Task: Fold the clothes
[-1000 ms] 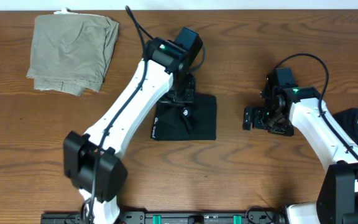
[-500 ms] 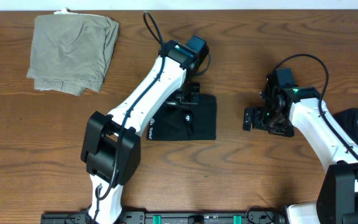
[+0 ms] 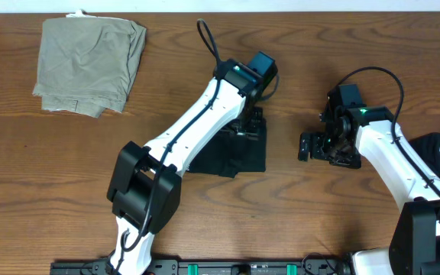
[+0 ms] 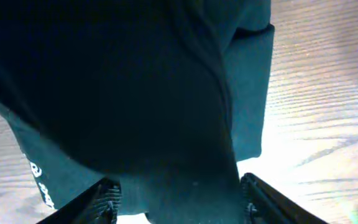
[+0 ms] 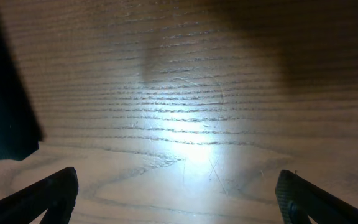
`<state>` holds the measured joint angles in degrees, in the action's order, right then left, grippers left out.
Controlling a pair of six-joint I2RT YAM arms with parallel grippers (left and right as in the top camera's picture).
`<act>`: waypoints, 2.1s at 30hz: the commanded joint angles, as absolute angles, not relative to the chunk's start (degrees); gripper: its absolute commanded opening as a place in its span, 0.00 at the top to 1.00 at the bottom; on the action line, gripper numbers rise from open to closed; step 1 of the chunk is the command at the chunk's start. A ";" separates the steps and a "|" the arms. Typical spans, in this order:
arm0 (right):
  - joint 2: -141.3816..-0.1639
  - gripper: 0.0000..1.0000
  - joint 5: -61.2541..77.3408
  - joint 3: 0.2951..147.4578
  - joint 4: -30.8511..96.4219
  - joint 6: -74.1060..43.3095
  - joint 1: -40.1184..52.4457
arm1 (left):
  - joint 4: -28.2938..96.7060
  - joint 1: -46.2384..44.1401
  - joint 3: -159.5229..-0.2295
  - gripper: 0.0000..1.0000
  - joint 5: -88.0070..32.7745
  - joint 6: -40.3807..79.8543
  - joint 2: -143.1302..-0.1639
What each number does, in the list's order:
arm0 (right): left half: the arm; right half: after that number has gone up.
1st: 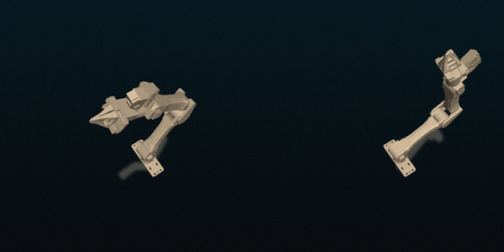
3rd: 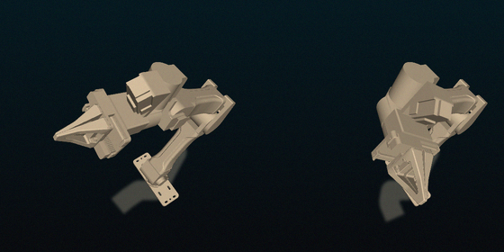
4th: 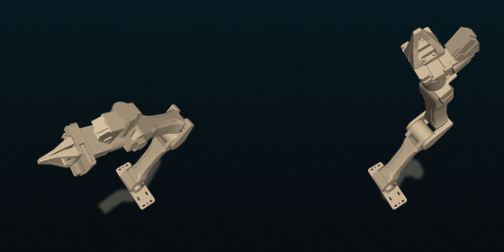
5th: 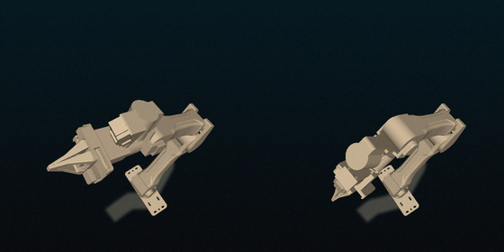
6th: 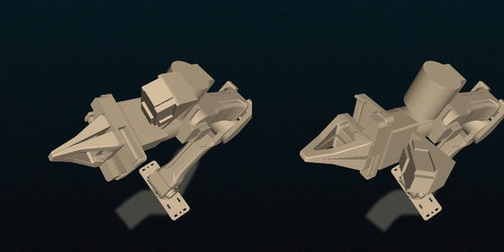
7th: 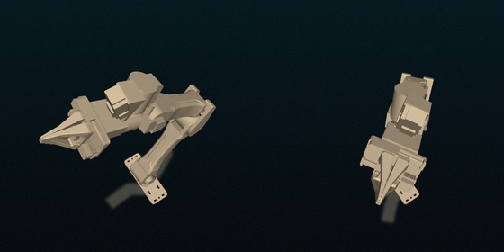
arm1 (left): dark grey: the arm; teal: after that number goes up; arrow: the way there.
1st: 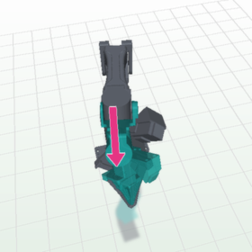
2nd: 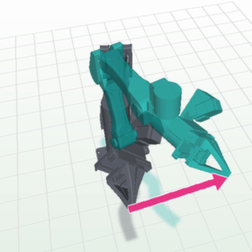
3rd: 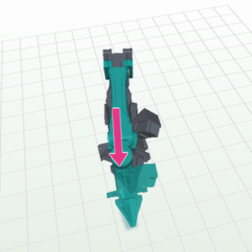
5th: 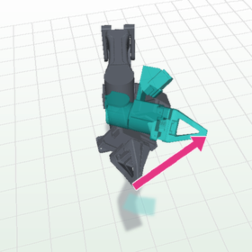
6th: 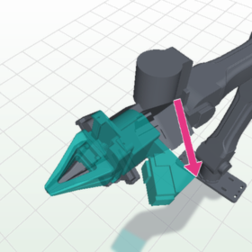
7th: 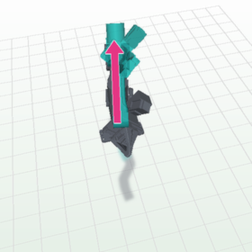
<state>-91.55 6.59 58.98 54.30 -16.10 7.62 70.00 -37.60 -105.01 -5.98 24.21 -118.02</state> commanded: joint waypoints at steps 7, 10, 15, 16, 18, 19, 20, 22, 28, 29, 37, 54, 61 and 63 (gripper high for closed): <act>-91.77 0.01 7.16 58.81 54.48 -16.67 7.14 | 69.71 -37.43 -106.30 0.35 -5.58 24.32 -117.80; -91.77 0.01 8.34 58.81 54.41 -16.67 7.14 | 69.71 -37.43 -108.64 0.35 -7.03 22.92 -116.88; -91.77 0.01 10.41 58.81 53.98 -16.67 7.14 | 69.95 -37.43 -114.65 0.34 -12.91 19.42 -112.75; -91.77 0.01 10.85 58.81 54.00 -16.67 7.14 | 69.97 -37.43 -115.07 0.32 -12.80 19.29 -111.24; -91.77 0.01 11.55 58.81 53.98 -16.67 7.14 | 70.04 -37.10 -115.09 0.28 -11.75 19.27 -108.27; -91.70 0.01 12.40 58.85 53.95 -16.67 7.11 | 70.52 -36.67 -115.09 0.25 -10.17 19.35 -106.45; -91.66 0.01 13.08 58.89 53.91 -16.67 7.11 | 71.24 -35.92 -115.09 0.20 -8.27 19.38 -104.68; -91.29 0.02 14.74 59.31 53.58 -16.62 7.11 | 72.99 -34.09 -115.09 0.02 -5.45 19.38 -101.71; -87.79 0.06 23.49 65.12 53.47 -15.11 7.20 | 80.05 -22.55 -114.96 0.02 -4.01 19.38 -95.09; -87.02 0.06 26.65 66.61 52.86 -14.22 7.27 | 81.17 -20.32 -114.85 0.02 -4.01 19.35 -94.76; -86.96 0.81 43.33 70.11 39.16 -20.53 12.53 | 81.45 -8.51 -105.62 0.02 -3.97 19.38 -94.83; -105.27 0.99 45.25 70.11 12.16 -37.12 30.06 | 73.65 9.69 -83.61 0.02 -6.66 29.85 -94.85; -115.09 0.99 47.81 70.06 14.48 -37.21 28.84 | 73.63 9.56 -83.46 0.02 -6.83 29.63 -94.85; -117.34 0.99 46.83 70.06 16.25 -37.23 28.47 | 73.63 9.56 -83.46 0.02 -6.83 29.63 -94.83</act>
<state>-114.61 45.98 69.80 14.85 -36.27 29.30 73.43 9.54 -83.68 -6.28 28.75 -94.83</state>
